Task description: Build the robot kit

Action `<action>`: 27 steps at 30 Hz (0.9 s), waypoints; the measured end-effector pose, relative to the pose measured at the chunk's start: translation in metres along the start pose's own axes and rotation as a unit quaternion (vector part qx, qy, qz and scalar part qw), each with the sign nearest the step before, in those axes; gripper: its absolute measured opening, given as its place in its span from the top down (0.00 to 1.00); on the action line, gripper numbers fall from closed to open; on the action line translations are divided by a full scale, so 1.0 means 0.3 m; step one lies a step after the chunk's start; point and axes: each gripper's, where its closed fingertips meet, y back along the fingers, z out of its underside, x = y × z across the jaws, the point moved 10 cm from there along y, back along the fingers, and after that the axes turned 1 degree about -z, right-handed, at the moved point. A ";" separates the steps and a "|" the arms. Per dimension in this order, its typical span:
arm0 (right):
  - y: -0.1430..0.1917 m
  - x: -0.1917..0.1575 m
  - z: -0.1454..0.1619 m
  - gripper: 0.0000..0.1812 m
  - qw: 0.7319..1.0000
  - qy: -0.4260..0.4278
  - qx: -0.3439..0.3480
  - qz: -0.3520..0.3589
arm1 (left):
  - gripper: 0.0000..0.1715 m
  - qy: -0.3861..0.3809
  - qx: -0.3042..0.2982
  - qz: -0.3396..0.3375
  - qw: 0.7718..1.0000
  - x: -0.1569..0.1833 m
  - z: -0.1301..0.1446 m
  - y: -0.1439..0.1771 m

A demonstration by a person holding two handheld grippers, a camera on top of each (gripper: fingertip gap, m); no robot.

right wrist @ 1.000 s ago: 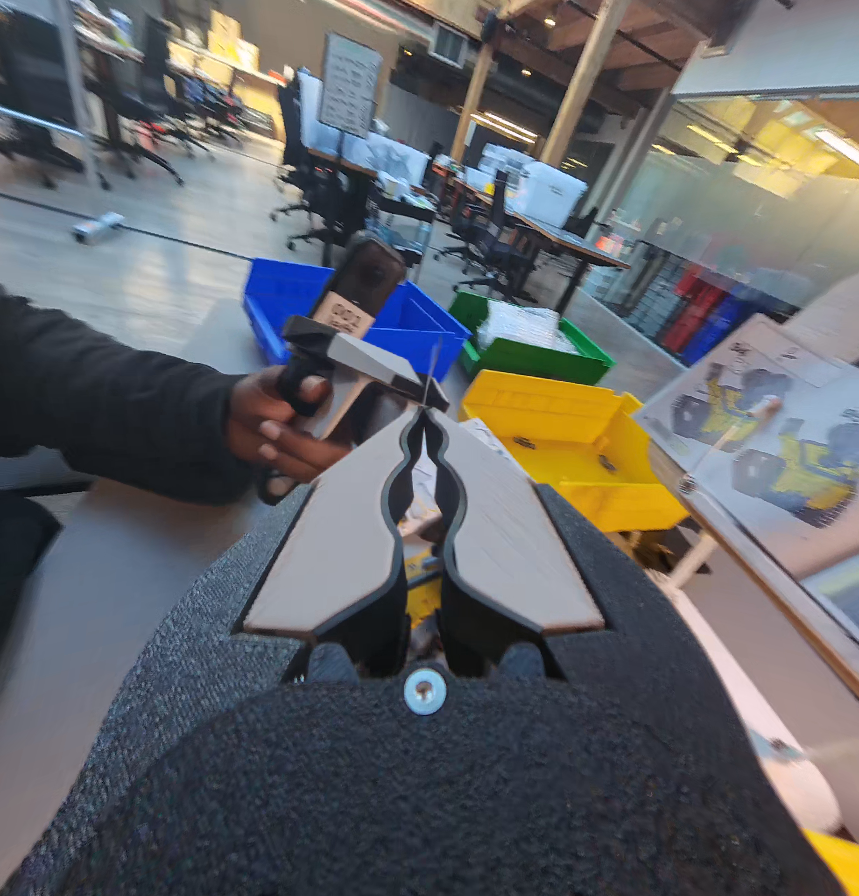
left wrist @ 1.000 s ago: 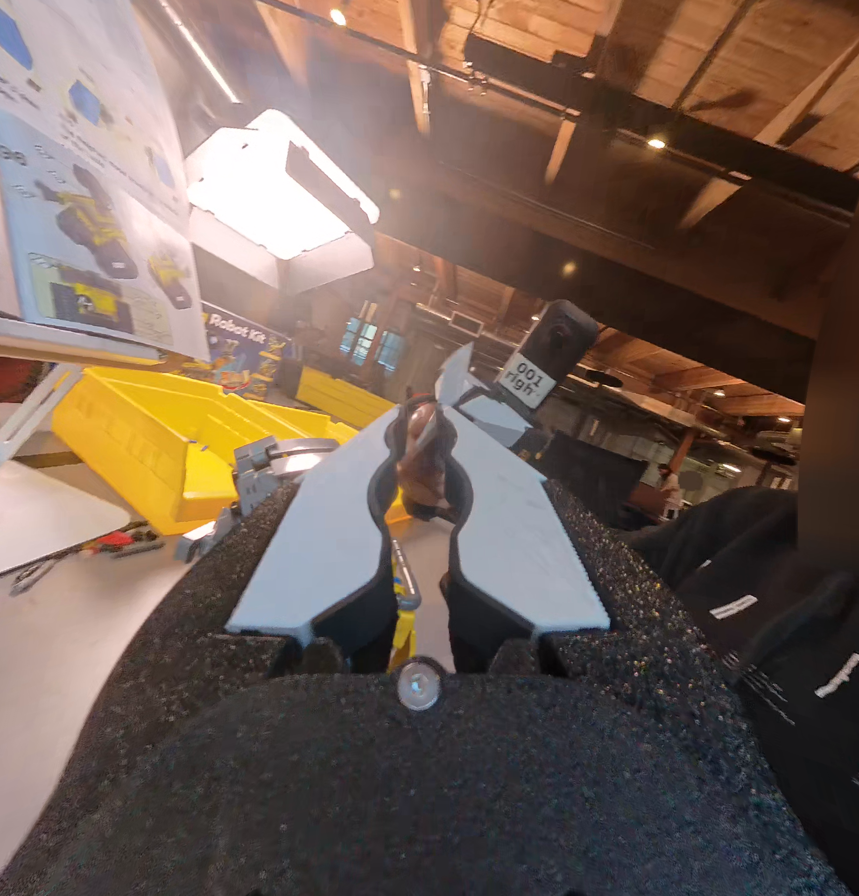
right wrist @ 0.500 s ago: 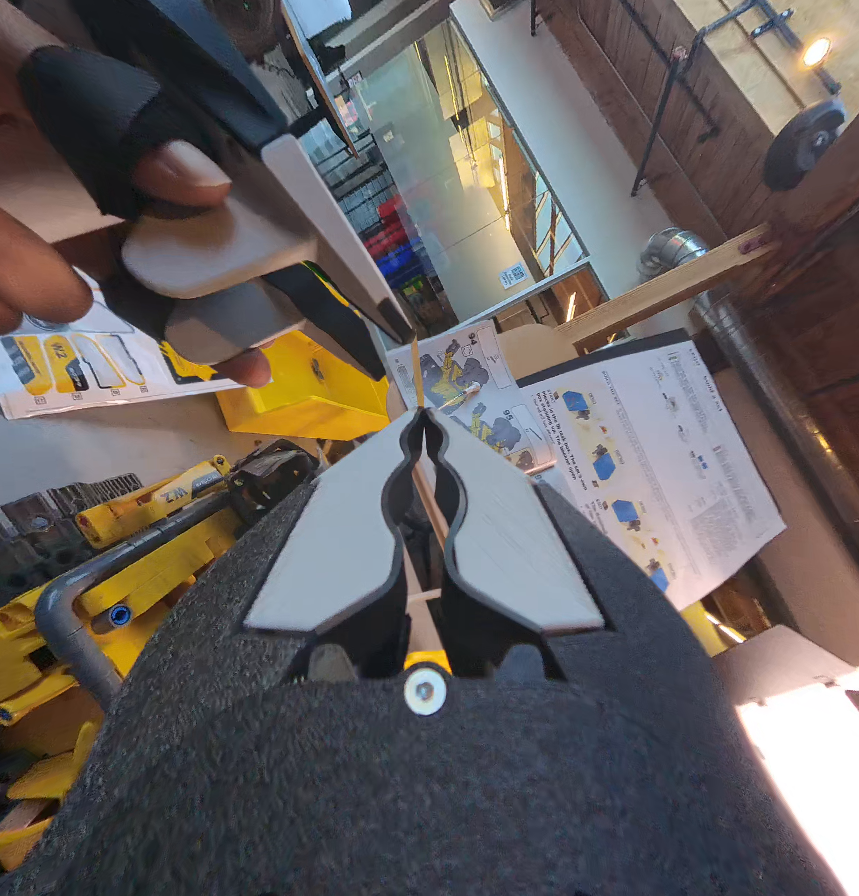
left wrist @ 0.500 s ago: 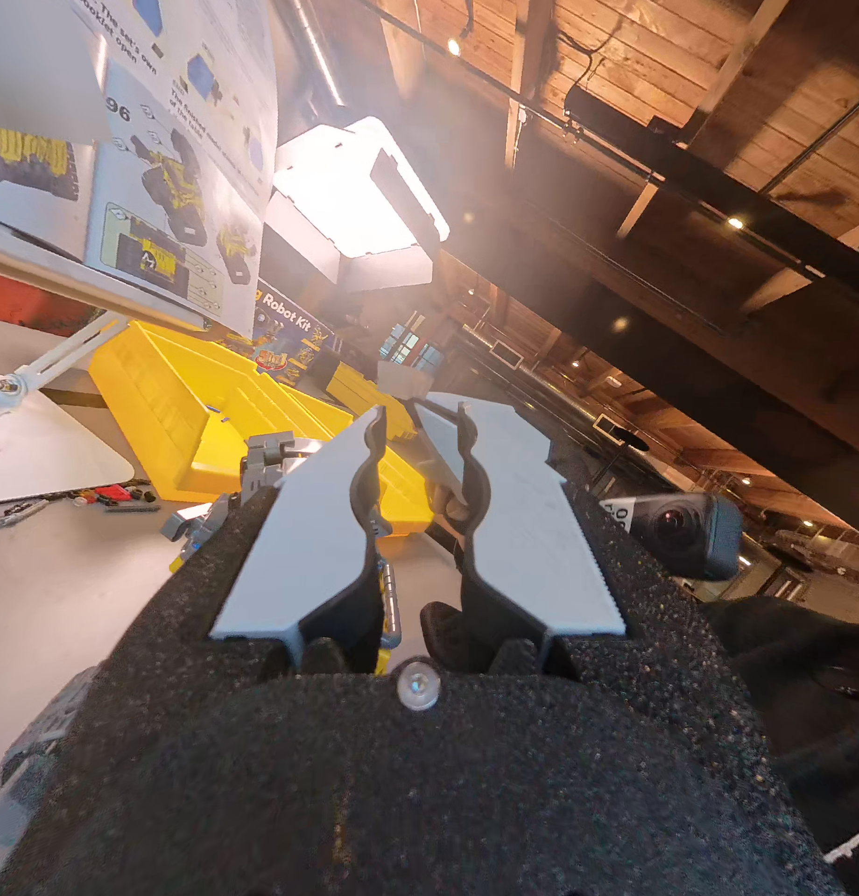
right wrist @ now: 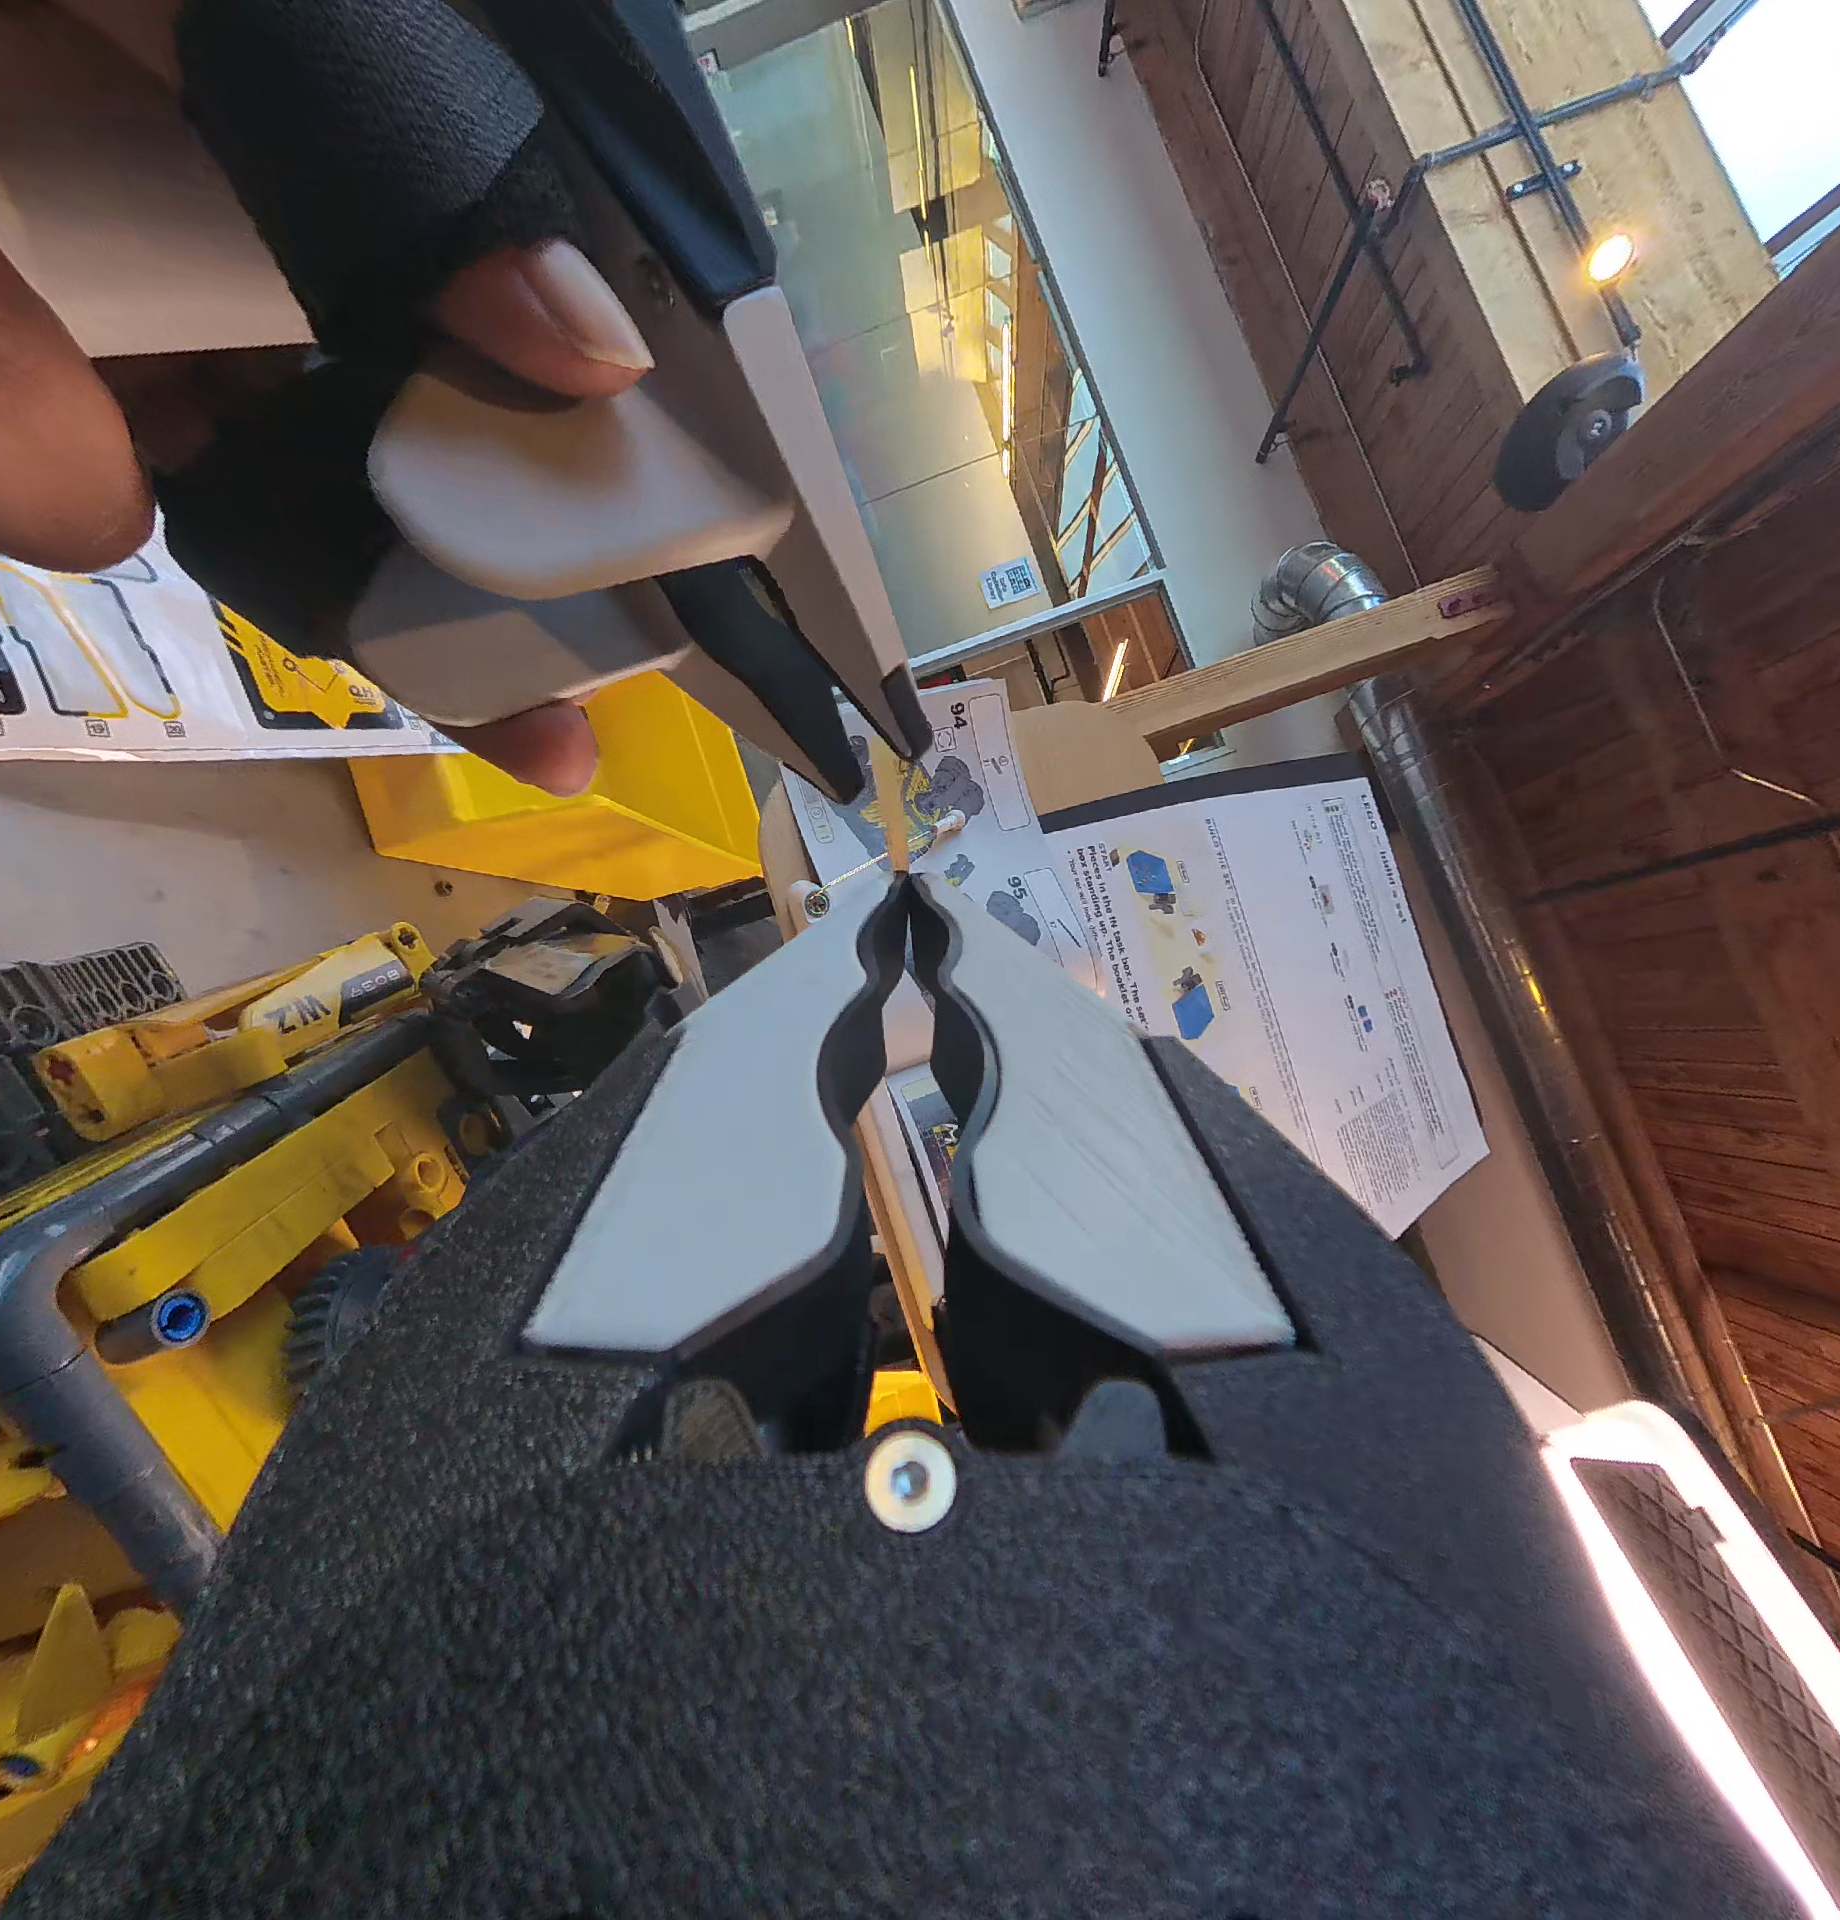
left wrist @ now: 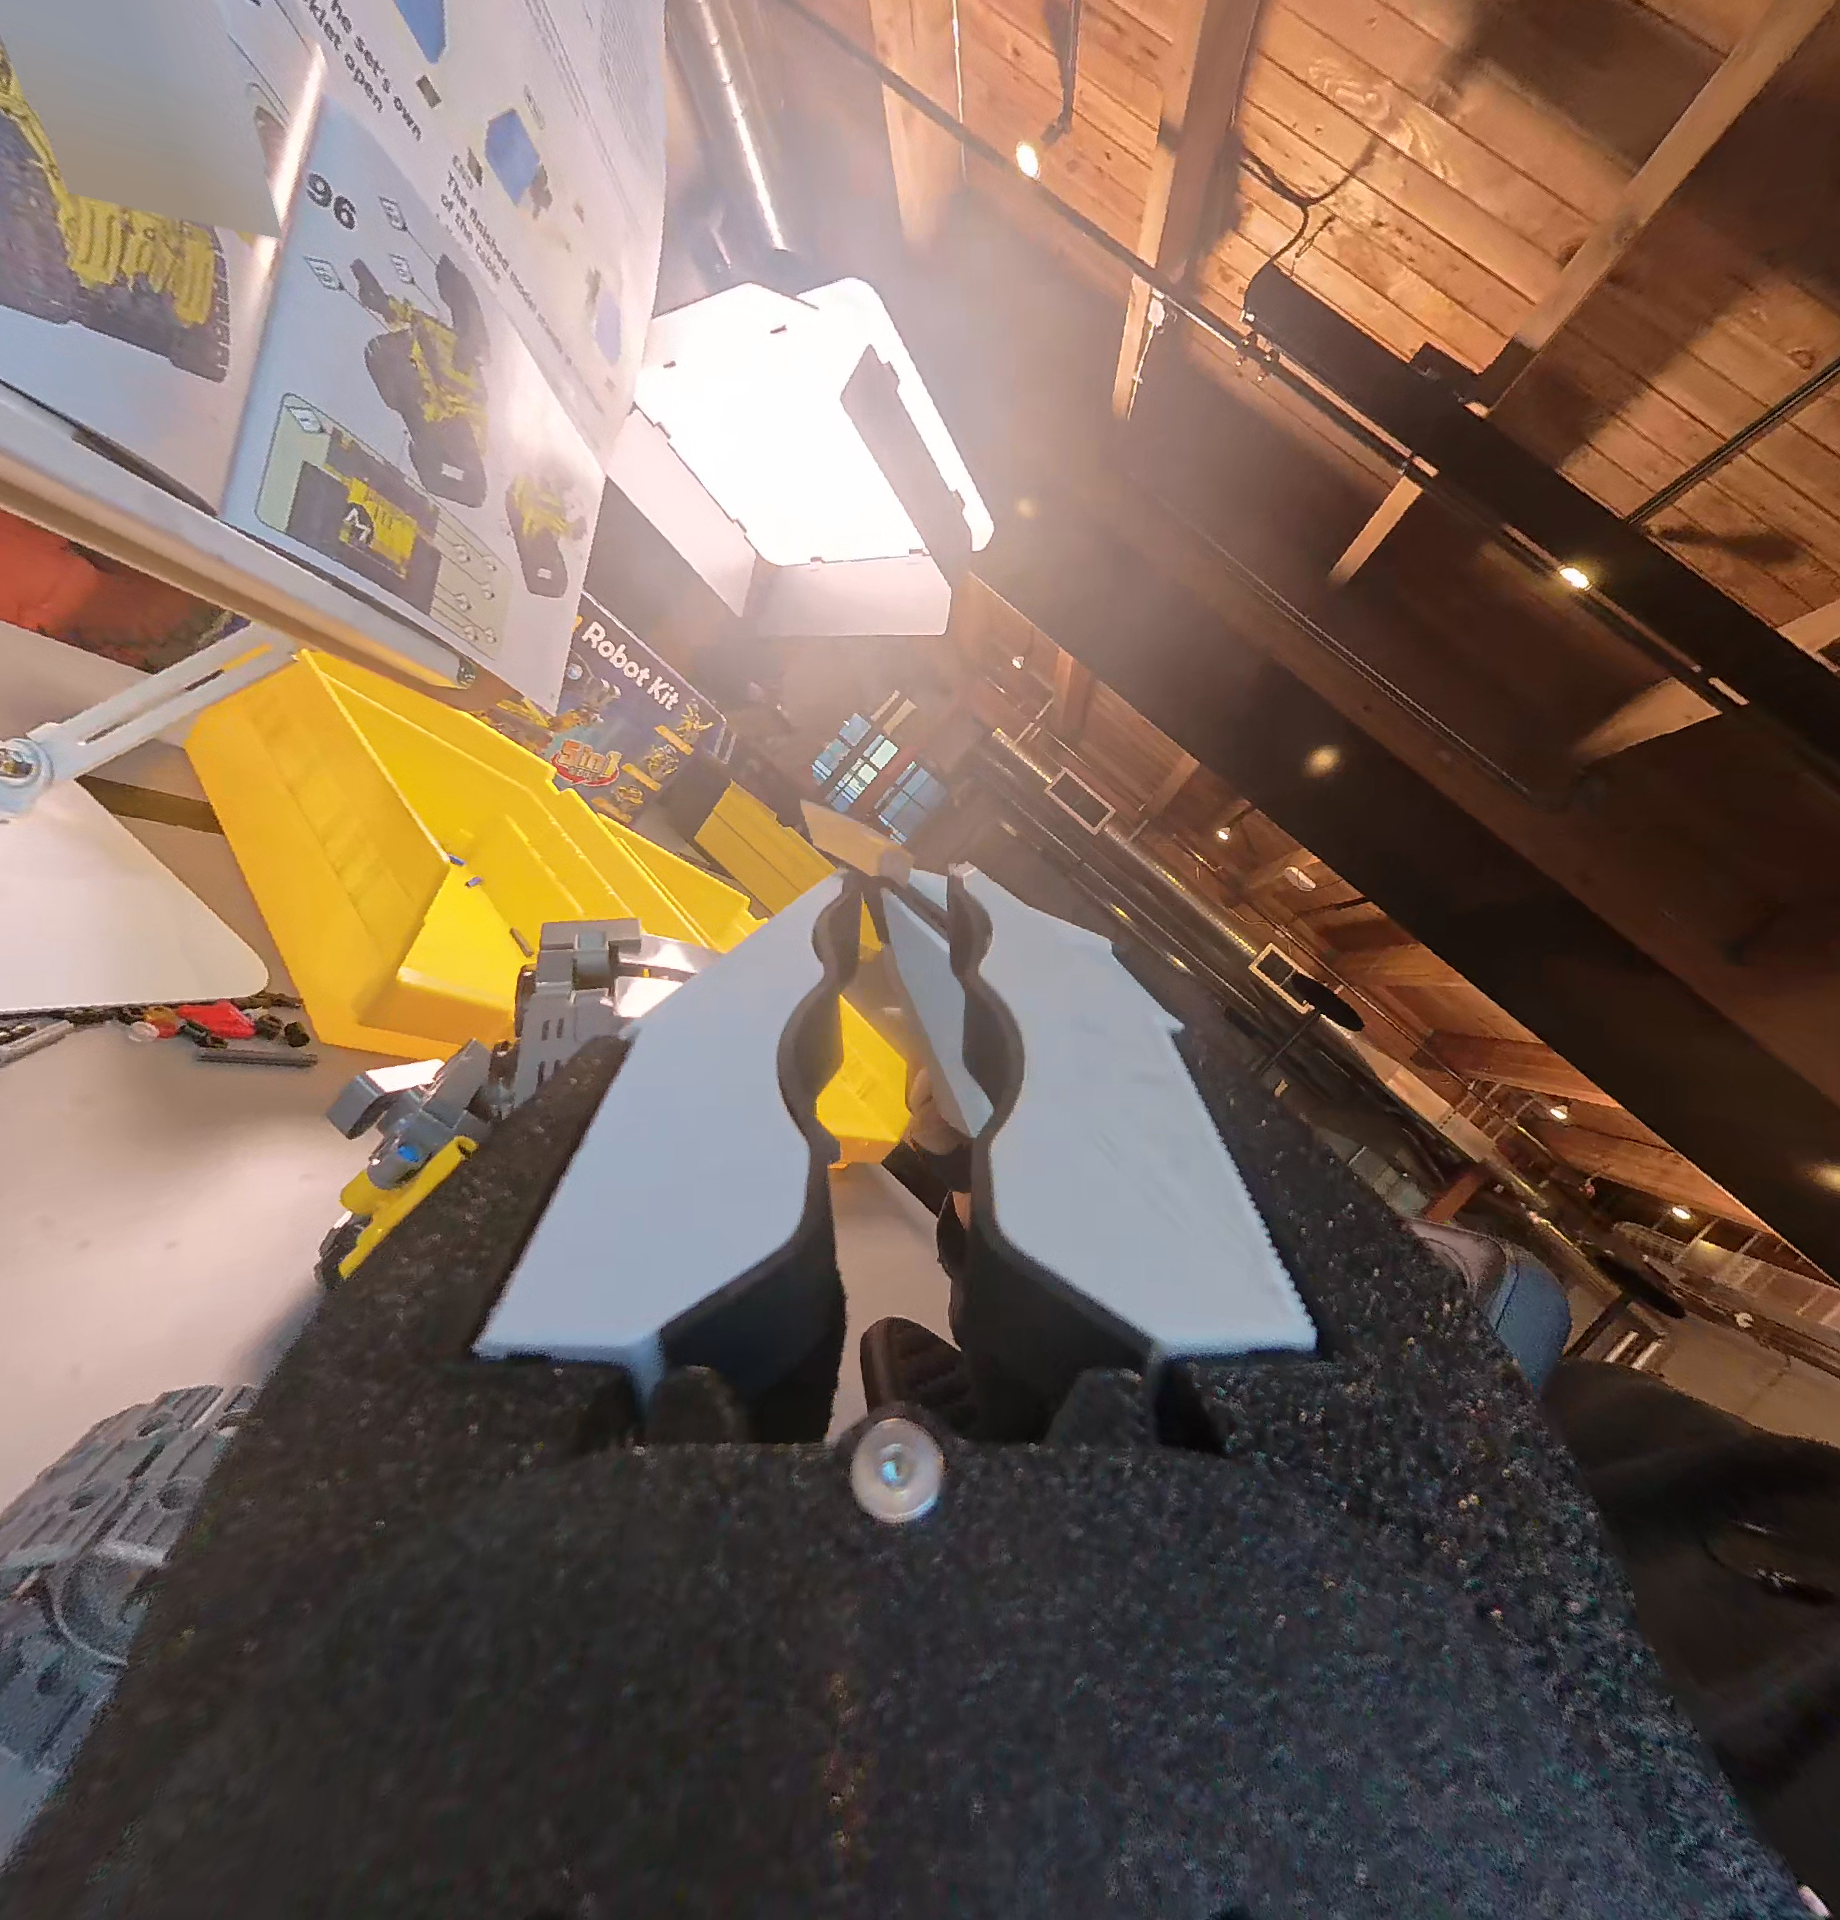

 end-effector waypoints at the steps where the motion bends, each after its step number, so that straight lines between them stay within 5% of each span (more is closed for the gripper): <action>1: 0.000 -0.003 -0.001 1.00 1.000 0.002 0.000 0.000 | 0.92 0.000 0.002 -0.004 1.000 -0.001 0.000 -0.001; 10: -0.004 -0.018 -0.001 1.00 1.000 0.001 0.005 -0.011 | 1.00 -0.011 -0.002 -0.025 1.000 -0.017 -0.004 0.004; 15: -0.001 0.015 0.023 0.90 0.985 -0.124 0.063 -0.106 | 1.00 -0.066 -0.020 -0.022 0.997 -0.015 -0.041 0.020; 18: 0.009 0.071 0.057 0.86 0.932 -0.265 0.116 -0.220 | 1.00 -0.101 -0.090 0.032 0.990 0.012 -0.057 0.019; 23: 0.026 0.165 0.135 0.82 0.780 -0.475 0.168 -0.372 | 1.00 -0.153 -0.181 0.092 0.967 0.061 -0.044 0.012; 27: 0.033 0.167 0.156 0.88 0.735 -0.506 0.173 -0.418 | 1.00 -0.170 -0.206 0.105 0.958 0.085 -0.027 0.003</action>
